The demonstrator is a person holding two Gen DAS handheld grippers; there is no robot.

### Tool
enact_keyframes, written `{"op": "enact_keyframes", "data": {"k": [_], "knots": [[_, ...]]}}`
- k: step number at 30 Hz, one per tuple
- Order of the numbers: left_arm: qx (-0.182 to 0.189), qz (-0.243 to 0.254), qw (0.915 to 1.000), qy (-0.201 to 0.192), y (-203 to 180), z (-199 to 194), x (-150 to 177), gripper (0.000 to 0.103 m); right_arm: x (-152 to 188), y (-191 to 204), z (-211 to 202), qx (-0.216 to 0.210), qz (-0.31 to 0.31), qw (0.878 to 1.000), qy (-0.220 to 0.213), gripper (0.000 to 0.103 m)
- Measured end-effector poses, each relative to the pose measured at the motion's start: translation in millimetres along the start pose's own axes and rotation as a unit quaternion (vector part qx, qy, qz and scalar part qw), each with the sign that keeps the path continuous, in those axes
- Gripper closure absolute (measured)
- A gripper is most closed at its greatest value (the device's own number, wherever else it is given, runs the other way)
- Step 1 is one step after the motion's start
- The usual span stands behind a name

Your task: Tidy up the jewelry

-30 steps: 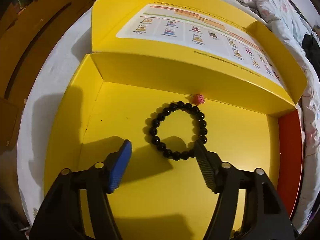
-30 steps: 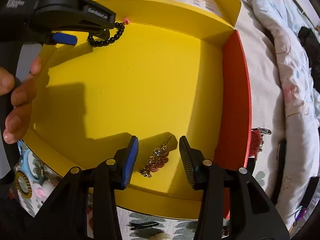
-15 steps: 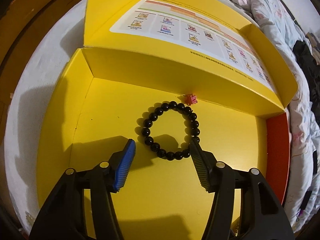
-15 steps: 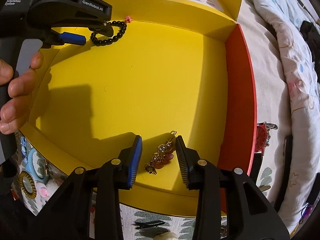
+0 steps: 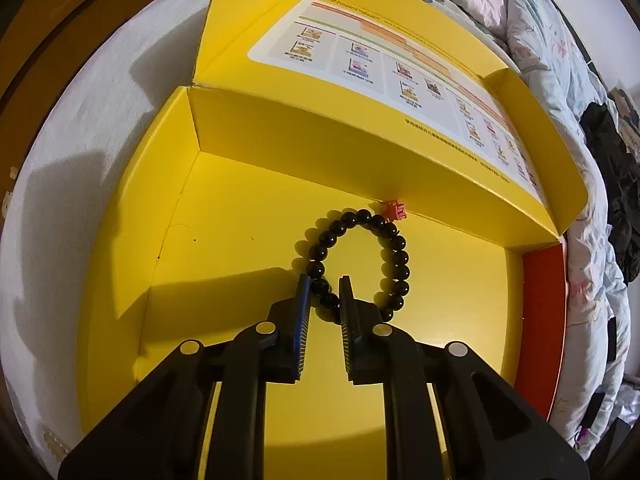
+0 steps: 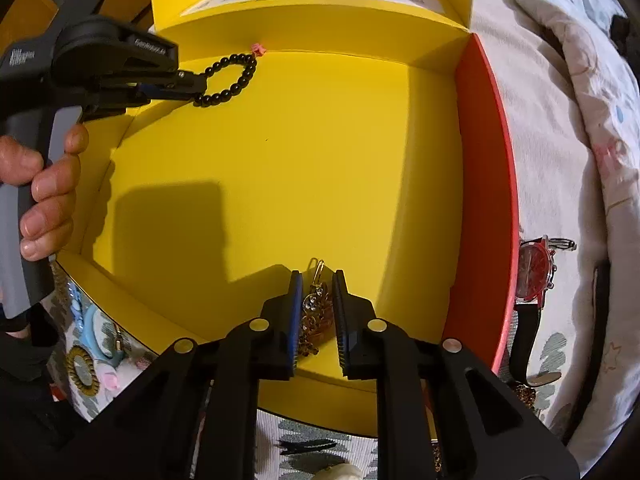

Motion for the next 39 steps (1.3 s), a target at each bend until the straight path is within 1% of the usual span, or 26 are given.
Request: {"op": "enact_keyframes", "data": {"k": [2,3,4,11,16,19,21,22,23,24,26,27,29,31,39], "knots": [[0.002,-0.001,1.0000,-0.005,0.1,-2.2,-1.7,0.089,-1.4,-2.4,-2.0,-0.002,0.001,1.000,-0.001,0.089],[0.004,-0.002,0.9999,-0.009,3.8,-7.1,0.4,0.103,-2.0,-2.7,-5.0,-0.010,0.006,1.000,-0.003,0.090],[0.006,-0.003,0.9999,-0.011,4.8,-10.0,0.1,0.103,-6.9,-6.3,-5.2,-0.014,0.007,1.000,-0.005,0.090],[0.019,-0.004,0.9993,-0.032,5.7,-27.9,-3.4,0.103,-9.8,-11.9,-20.5,-0.038,0.019,0.999,-0.013,0.090],[0.022,-0.015,0.9995,-0.016,9.5,-19.5,-2.1,0.103,-10.3,-16.7,-25.5,-0.041,0.028,0.999,-0.017,0.090],[0.007,-0.014,0.9998,-0.012,9.6,-12.6,-4.8,0.102,-10.0,-16.6,-24.4,-0.043,0.026,0.999,-0.016,0.090],[0.002,-0.011,0.9999,-0.010,9.2,-9.7,-5.0,0.094,-9.3,-15.7,-23.9,-0.038,0.022,0.999,-0.015,0.090],[-0.005,-0.006,0.9999,-0.008,8.6,-7.7,-5.2,0.091,-9.8,-15.2,-23.1,-0.040,0.023,0.999,-0.014,0.090],[-0.009,-0.004,0.9999,-0.008,8.6,-6.9,-5.4,0.081,-9.7,-15.9,-23.0,-0.040,0.024,0.999,-0.014,0.090],[-0.013,-0.003,0.9999,-0.006,8.6,-5.2,-5.6,0.063,-9.5,-16.8,-21.0,-0.034,0.023,0.999,-0.012,0.090],[-0.029,0.001,0.9995,-0.010,8.7,-4.0,-6.4,0.050,-9.2,-16.2,-19.8,-0.033,0.024,0.999,-0.012,0.090],[-0.035,0.004,0.9993,-0.010,8.5,-3.4,-6.8,0.050,-8.9,-14.3,-19.0,-0.033,0.020,0.999,-0.011,0.090],[-0.037,0.008,0.9993,-0.005,6.4,0.5,-6.4,0.050,-6.5,-9.9,-16.5,-0.027,0.010,1.000,-0.006,0.088],[-0.045,0.015,0.9988,-0.007,5.2,1.5,-6.7,0.050,-5.2,-5.2,-15.4,-0.026,0.006,1.000,-0.007,0.084],[-0.079,0.044,0.9959,-0.006,-2.0,5.5,-5.9,0.050,-0.8,8.3,-0.1,0.007,-0.018,1.000,0.001,0.082]]}}
Point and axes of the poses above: each gripper's, at about its wrist camera, not at the fingertips, and z roughly the way its jaws point, y to its left, x to its underside, the point moved 7 cm from there along z, roughly the way its jaws point, and after that the axes turned 13 degrees about z, right-handed, at the moved point
